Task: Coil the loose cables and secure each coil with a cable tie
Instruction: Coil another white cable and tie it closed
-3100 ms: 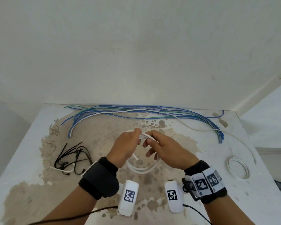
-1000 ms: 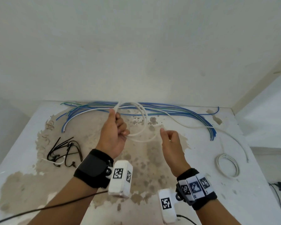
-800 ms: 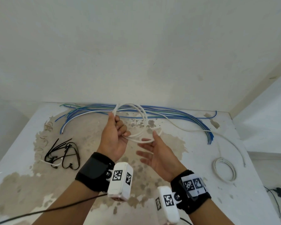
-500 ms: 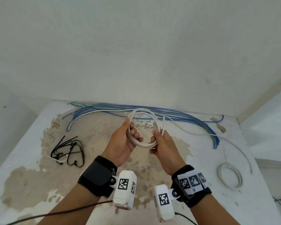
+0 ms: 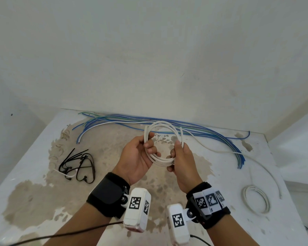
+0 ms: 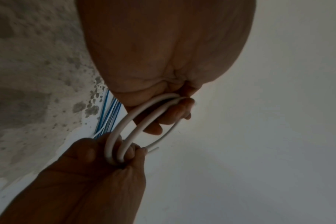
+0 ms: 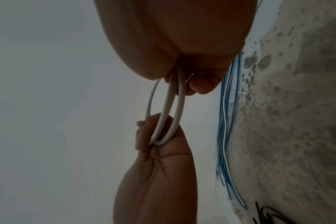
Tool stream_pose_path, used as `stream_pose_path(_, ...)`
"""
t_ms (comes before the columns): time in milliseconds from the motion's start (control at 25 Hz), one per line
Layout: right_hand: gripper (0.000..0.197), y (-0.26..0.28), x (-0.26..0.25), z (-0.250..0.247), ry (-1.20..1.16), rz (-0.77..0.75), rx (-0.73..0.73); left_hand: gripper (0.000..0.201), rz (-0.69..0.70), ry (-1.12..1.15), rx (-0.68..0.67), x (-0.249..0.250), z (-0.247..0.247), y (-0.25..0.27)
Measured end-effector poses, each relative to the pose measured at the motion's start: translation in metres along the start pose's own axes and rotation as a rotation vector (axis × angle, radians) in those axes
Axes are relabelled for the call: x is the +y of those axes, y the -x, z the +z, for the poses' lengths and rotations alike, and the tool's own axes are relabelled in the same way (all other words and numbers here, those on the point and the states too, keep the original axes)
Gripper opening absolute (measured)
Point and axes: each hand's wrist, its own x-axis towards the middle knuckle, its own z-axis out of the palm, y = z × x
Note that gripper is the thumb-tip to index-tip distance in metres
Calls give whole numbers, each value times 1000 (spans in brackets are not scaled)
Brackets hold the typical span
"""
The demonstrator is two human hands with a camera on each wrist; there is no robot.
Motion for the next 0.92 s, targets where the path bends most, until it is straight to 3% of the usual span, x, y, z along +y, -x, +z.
stream_pose_path(480,48,2,-13,-1,89,4,-26,35,68,89,-20,3,-6,-2)
stream_pose_path(680,39,3,-4,-5,-181,69,-122,35,223,191,-43,20,-8,-4)
stream_pose_path(920,43,8,-5,-6,-34,-8,-220,34,240,225,12,31,-11,-8)
